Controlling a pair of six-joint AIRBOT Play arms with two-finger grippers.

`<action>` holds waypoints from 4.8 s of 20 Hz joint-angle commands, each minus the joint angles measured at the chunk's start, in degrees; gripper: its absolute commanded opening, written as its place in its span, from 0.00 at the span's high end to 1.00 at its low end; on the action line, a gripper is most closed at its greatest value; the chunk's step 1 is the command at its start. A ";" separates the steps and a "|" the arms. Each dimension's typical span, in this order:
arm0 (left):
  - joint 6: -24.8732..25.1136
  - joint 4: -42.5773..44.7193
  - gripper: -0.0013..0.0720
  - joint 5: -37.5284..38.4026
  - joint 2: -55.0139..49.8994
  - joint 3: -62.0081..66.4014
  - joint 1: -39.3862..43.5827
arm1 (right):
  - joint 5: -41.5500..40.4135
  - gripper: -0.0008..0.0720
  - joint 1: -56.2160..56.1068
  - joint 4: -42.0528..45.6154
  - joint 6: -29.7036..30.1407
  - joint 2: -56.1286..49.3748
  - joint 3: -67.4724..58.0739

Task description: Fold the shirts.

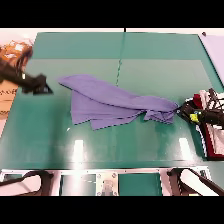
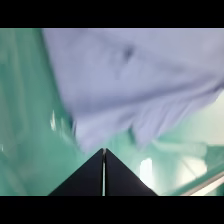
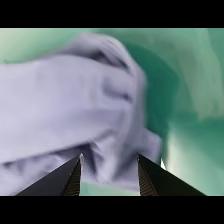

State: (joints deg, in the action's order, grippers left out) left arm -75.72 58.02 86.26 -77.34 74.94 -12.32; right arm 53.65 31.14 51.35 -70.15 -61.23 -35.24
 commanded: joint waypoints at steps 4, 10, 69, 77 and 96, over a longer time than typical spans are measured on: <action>-1.75 0.87 0.95 -14.82 25.07 -38.07 -1.60 | 0.37 0.54 -2.25 1.07 -5.95 -0.94 -0.07; -5.55 0.52 0.95 -22.01 27.91 -44.17 -1.60 | -0.50 0.96 -4.68 -0.96 -6.12 -8.33 -0.09; -5.90 7.43 0.95 -19.23 27.61 27.30 1.62 | 5.16 0.98 -4.68 -7.43 -18.82 17.03 -61.75; 9.44 -9.79 0.95 -29.16 -2.32 1.92 5.73 | -13.42 0.98 -16.15 -7.39 -7.13 -9.11 -29.94; 6.27 1.11 0.95 -22.36 -18.12 14.05 5.25 | 12.11 0.98 -9.86 0.76 -5.81 -35.12 -52.94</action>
State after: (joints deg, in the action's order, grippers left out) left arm -67.26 53.43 54.22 -95.37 88.73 -6.44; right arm 55.20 19.81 48.14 -76.69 -97.19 -88.71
